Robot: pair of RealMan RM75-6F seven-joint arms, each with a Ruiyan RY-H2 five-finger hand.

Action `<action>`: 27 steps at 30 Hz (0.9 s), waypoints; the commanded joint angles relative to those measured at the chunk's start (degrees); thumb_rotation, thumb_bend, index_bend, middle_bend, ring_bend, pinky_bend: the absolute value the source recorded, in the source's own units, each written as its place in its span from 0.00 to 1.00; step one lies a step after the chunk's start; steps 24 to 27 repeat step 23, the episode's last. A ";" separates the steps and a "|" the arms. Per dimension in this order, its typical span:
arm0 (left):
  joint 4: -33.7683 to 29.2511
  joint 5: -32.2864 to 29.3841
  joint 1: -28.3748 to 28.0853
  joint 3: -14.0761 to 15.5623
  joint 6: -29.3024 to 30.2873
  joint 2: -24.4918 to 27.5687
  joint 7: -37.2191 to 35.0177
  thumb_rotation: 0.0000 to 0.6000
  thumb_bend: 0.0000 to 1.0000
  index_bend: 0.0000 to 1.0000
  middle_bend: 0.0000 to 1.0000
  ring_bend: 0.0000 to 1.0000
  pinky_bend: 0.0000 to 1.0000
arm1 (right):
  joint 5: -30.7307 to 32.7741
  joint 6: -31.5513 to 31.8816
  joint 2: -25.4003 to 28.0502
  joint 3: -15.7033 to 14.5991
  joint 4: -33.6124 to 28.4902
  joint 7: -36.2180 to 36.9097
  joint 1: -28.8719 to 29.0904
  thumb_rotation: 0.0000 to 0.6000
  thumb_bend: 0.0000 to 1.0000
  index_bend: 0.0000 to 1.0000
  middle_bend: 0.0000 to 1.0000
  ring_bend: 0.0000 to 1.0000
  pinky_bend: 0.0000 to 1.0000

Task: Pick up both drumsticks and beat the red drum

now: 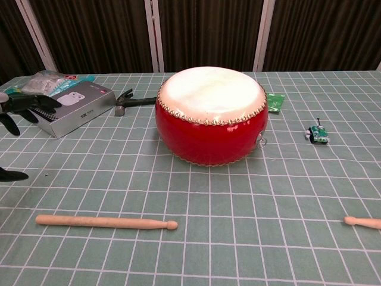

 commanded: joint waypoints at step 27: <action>20.56 22.82 18.11 3.00 21.94 2.09 -20.60 1.00 0.10 0.00 0.00 0.00 0.07 | -27.40 28.11 -2.65 1.13 12.26 37.75 -16.18 1.00 0.35 0.00 0.00 0.01 0.09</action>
